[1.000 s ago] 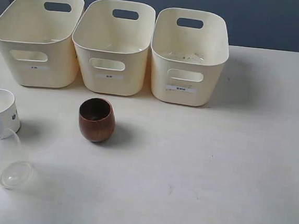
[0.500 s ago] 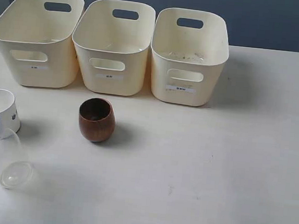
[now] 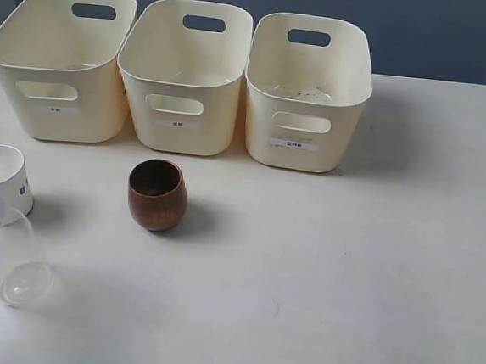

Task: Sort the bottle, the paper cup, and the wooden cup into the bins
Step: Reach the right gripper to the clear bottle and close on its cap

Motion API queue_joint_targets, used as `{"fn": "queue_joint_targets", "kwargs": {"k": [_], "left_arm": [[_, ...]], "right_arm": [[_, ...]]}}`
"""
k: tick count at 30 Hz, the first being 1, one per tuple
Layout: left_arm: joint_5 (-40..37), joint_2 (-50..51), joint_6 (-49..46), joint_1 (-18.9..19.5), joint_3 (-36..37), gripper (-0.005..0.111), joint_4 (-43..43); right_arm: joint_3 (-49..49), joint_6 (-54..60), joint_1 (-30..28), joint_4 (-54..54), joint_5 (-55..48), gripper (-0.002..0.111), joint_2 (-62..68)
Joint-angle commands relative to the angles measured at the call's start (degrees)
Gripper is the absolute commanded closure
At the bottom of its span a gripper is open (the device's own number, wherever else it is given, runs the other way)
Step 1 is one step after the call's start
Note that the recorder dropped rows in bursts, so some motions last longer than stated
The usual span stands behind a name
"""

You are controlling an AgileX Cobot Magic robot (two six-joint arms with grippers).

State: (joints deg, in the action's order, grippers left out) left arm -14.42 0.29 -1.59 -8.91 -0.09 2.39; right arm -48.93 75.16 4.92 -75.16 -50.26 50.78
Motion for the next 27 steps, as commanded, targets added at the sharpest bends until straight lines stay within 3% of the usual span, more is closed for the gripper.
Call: {"fn": "queue_joint_targets", "kwargs": {"k": [1, 3, 5, 9, 13, 15, 17, 18, 22, 27], "left_arm": [[0.7, -0.3, 0.0, -0.3, 0.1, 0.107, 0.1], [0.7, -0.3, 0.0, -0.3, 0.1, 0.107, 0.1], [0.7, -0.3, 0.0, -0.3, 0.1, 0.107, 0.1], [0.7, -0.3, 0.0, -0.3, 0.1, 0.107, 0.1], [0.7, -0.3, 0.0, -0.3, 0.1, 0.107, 0.1], [0.7, -0.3, 0.0, -0.3, 0.1, 0.107, 0.1], [0.7, -0.3, 0.0, -0.3, 0.1, 0.107, 0.1], [0.7, -0.3, 0.0, -0.3, 0.1, 0.107, 0.1], [0.7, -0.3, 0.0, -0.3, 0.1, 0.107, 0.1], [0.7, -0.3, 0.0, -0.3, 0.1, 0.107, 0.1]], "right_arm": [[-2.4, 3.9, 12.0, 0.2, 4.6, 0.109, 7.4], [-3.2, 5.4, 19.1, 0.5, 11.1, 0.109, 10.6], [-6.0, 7.7, 34.0, 2.0, 24.2, 0.109, 19.0], [-13.0, 8.8, 44.4, 2.0, 27.6, 0.109, 32.8], [-17.8, 9.8, 46.5, 2.0, 23.9, 0.102, 40.7], [-20.0, 9.8, 46.5, 1.1, 19.8, 0.080, 44.4], [-21.0, 10.3, 46.5, -1.3, 18.9, 0.051, 47.1], [-21.4, 11.3, 46.5, -2.7, 17.9, 0.044, 48.1], [-21.7, 22.6, 47.8, -7.6, 12.1, 0.043, 50.4], [-21.7, 35.1, 49.9, -10.5, 13.9, 0.043, 53.3]]}}
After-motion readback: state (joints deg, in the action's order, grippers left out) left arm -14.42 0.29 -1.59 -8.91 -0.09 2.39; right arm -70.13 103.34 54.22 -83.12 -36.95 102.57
